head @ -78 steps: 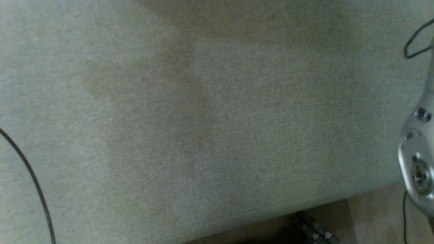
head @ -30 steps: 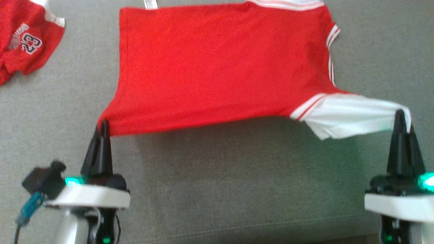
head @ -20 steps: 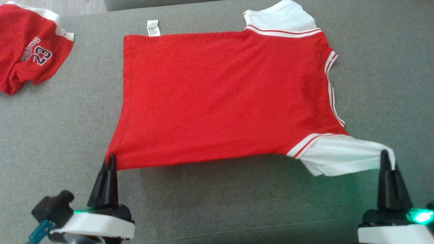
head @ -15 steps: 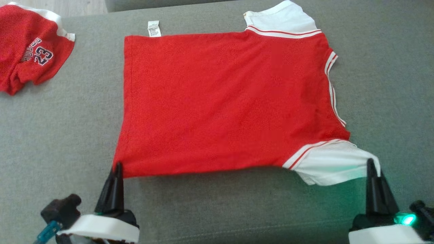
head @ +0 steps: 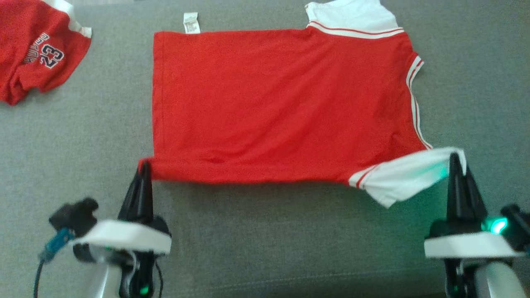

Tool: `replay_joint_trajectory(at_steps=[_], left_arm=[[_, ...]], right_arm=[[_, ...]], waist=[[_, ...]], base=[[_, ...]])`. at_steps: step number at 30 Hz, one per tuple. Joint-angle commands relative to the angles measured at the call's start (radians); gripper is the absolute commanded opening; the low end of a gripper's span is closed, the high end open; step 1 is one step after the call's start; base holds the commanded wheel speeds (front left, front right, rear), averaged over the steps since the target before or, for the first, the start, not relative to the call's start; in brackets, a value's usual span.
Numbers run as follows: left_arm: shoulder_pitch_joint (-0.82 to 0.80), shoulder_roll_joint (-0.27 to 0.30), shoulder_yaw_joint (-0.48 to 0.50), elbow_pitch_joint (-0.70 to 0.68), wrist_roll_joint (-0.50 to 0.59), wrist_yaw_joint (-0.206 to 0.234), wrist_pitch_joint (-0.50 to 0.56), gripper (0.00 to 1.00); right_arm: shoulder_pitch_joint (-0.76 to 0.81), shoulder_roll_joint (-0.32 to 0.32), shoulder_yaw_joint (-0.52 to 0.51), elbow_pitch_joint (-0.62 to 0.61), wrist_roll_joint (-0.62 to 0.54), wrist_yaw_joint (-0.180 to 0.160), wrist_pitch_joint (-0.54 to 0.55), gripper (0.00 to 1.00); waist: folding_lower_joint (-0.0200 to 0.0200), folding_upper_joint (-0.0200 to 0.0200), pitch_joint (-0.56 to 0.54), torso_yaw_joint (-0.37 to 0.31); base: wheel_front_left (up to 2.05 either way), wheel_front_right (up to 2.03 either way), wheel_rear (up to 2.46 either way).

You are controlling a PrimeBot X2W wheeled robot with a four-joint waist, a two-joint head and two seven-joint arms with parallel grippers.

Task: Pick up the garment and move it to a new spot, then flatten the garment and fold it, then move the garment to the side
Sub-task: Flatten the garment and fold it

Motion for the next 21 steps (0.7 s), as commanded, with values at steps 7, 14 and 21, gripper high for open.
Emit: replay_joint_trajectory(at_steps=[7, 14, 21], left_arm=[[-0.203, 0.007, 0.027, 0.075, -0.004, 0.014, 0.024, 0.0], [-0.335, 0.015, 0.004, 0.189, 0.015, 0.009, 0.025, 0.0], [-0.4, 0.013, -0.008, 0.253, 0.021, 0.005, 0.005, 0.0]], right_arm=[[-0.219, -0.009, 0.015, 0.065, -0.043, 0.007, -0.004, 0.0], [-0.374, -0.009, 0.001, 0.211, -0.076, 0.007, -0.004, 0.0], [-0.469, -0.009, -0.023, 0.314, -0.094, 0.007, -0.004, 0.0]], waist=[[0.0001, -0.0001, 0.074, 0.01], [0.0001, -0.0001, 0.123, 0.027], [0.0001, -0.0001, 0.146, 0.031]], base=[[0.0, 0.0, 0.0], [0.0, 0.0, 0.0], [0.0, 0.0, 0.0]])
